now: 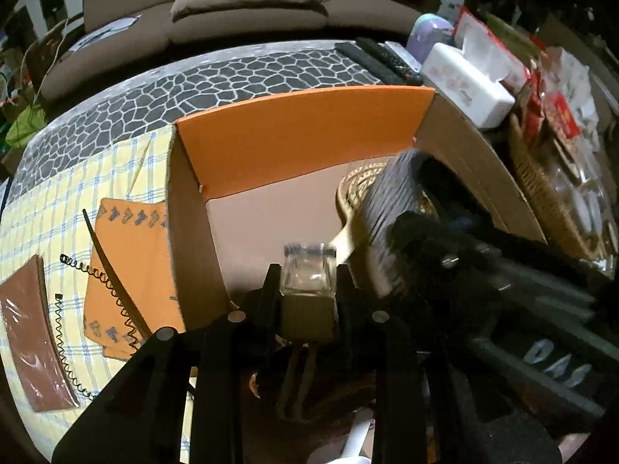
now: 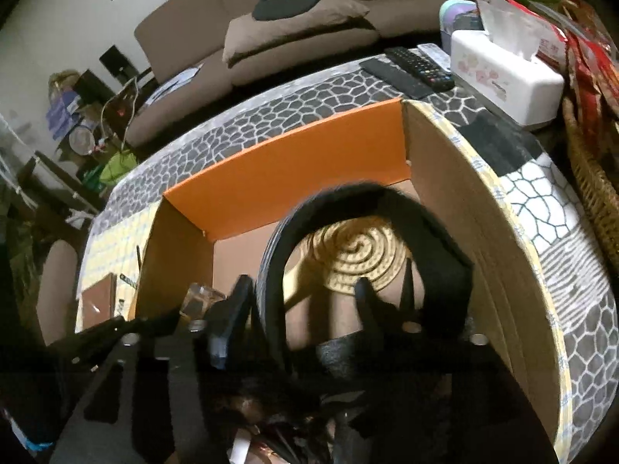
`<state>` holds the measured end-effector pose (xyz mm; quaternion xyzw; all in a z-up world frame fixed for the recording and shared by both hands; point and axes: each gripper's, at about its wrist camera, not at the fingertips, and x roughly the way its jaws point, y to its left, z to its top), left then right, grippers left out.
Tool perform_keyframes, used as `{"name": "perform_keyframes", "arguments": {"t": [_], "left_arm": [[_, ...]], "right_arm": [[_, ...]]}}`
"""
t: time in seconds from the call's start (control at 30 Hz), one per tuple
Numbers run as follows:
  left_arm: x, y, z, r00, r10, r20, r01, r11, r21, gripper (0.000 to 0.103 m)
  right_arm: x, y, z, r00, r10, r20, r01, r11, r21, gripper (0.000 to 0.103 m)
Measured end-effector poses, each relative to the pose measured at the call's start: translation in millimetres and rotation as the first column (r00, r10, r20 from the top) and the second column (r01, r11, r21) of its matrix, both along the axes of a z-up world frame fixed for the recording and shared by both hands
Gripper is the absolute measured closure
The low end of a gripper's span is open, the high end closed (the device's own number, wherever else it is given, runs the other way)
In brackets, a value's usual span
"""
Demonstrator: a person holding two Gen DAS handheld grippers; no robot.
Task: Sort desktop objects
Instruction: 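Carry both into the orange box, open left gripper on bottle while right releases headband, then withdraw both grippers from the box back over the table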
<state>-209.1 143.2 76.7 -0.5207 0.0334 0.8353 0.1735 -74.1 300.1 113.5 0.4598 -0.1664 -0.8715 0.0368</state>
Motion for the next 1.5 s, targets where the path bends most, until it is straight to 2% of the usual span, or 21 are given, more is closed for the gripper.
{"name": "perform_keyframes", "arguments": {"t": [0.03, 0.1, 0.23, 0.47, 0.73, 0.83, 0.93, 1.0, 1.07, 1.17, 1.23, 1.37, 1.5], "left_arm": [[0, -1, 1, 1.0, 0.003, -0.002, -0.003, 1.0, 0.003, 0.072], [1, -6, 6, 1.0, 0.014, -0.01, -0.013, 1.0, 0.01, 0.062], [4, -14, 16, 0.999, 0.023, -0.026, -0.022, 0.999, 0.035, 0.062], [11, -30, 39, 0.997, 0.048, -0.067, -0.044, 0.997, 0.064, 0.053], [30, -64, 56, 0.99, 0.084, -0.109, -0.078, 0.995, 0.06, 0.038], [38, -85, 58, 0.987, 0.113, -0.11, -0.106, 0.992, 0.066, 0.028], [46, -111, 59, 0.983, 0.146, -0.11, -0.137, 0.987, 0.081, 0.026], [50, -129, 59, 0.981, 0.165, -0.098, -0.154, 0.982, 0.111, 0.011], [56, -148, 59, 0.976, 0.198, -0.093, -0.184, 0.972, 0.145, 0.004], [62, -177, 58, 0.964, 0.255, -0.071, -0.239, 0.953, 0.186, 0.002], [64, -191, 57, 0.958, 0.279, -0.063, -0.262, 0.944, 0.199, 0.002], [76, -218, 56, 0.947, 0.313, -0.074, -0.293, 0.934, 0.205, 0.001], [84, -237, 54, 0.938, 0.335, -0.088, -0.313, 0.929, 0.197, 0.0]], "right_arm": [[1, 3, 3, 1.0, -0.01, -0.005, 0.01, 1.0, -0.009, 0.037], [4, 9, 8, 0.999, -0.026, -0.02, 0.026, 0.999, -0.031, 0.034], [11, 21, 26, 0.996, -0.056, -0.063, 0.051, 0.996, -0.068, 0.034], [21, 22, 48, 0.992, -0.067, -0.103, 0.061, 0.996, -0.065, 0.03], [22, -8, 55, 0.995, -0.003, -0.1, 0.0, 1.0, -0.03, 0.025], [24, -26, 59, 0.993, 0.033, -0.109, -0.035, 0.999, -0.012, 0.023], [27, -42, 64, 0.99, 0.061, -0.127, -0.062, 0.998, -0.008, 0.019], [29, -55, 66, 0.986, 0.091, -0.139, -0.093, 0.996, -0.003, 0.014], [29, -70, 66, 0.981, 0.134, -0.143, -0.134, 0.991, 0.011, 0.003], [31, -92, 66, 0.971, 0.188, -0.146, -0.185, 0.982, 0.035, 0.0], [33, -108, 66, 0.965, 0.216, -0.147, -0.205, 0.975, 0.083, 0.0], [36, -135, 64, 0.954, 0.268, -0.138, -0.246, 0.957, 0.157, 0.0], [38, -156, 60, 0.947, 0.295, -0.129, -0.273, 0.948, 0.165, 0.0]]}}
